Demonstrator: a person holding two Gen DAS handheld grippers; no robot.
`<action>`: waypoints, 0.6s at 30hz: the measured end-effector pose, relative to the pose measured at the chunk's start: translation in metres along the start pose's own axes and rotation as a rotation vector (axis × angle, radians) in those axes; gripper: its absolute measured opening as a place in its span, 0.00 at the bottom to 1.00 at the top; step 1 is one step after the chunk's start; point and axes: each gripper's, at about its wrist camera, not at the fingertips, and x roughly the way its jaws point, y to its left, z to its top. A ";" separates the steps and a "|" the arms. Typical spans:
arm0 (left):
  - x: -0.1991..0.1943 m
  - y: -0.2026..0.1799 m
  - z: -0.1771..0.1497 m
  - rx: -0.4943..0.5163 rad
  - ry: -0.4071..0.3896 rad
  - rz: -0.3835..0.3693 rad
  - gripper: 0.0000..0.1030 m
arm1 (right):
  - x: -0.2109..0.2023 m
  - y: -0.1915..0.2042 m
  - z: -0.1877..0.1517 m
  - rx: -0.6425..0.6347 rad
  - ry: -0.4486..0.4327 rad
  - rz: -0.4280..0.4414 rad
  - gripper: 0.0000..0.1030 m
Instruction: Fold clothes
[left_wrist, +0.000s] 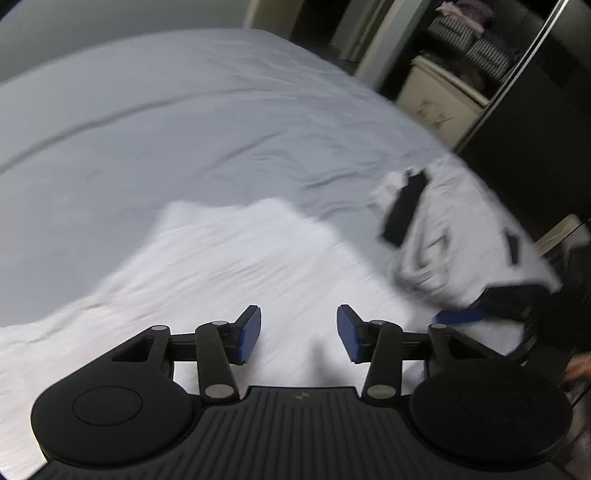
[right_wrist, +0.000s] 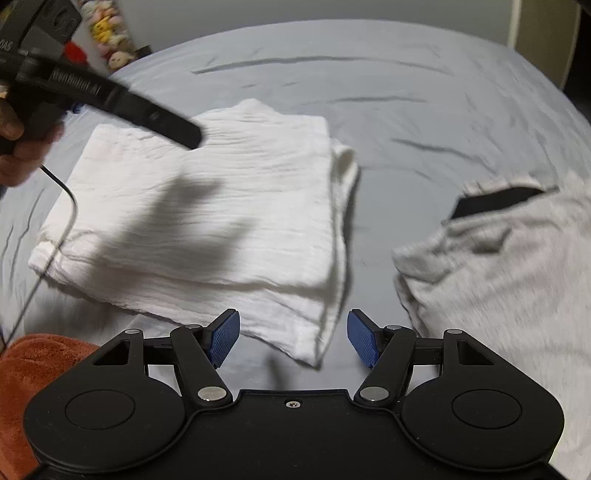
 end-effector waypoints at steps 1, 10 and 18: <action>-0.007 0.006 -0.007 0.000 0.002 0.023 0.42 | 0.002 0.005 0.002 -0.013 0.004 0.000 0.61; -0.073 0.062 -0.071 -0.015 0.031 0.281 0.42 | 0.028 0.008 0.024 0.110 0.031 0.021 0.62; -0.071 0.073 -0.116 0.039 0.108 0.377 0.34 | 0.044 -0.010 0.041 0.261 0.031 -0.046 0.63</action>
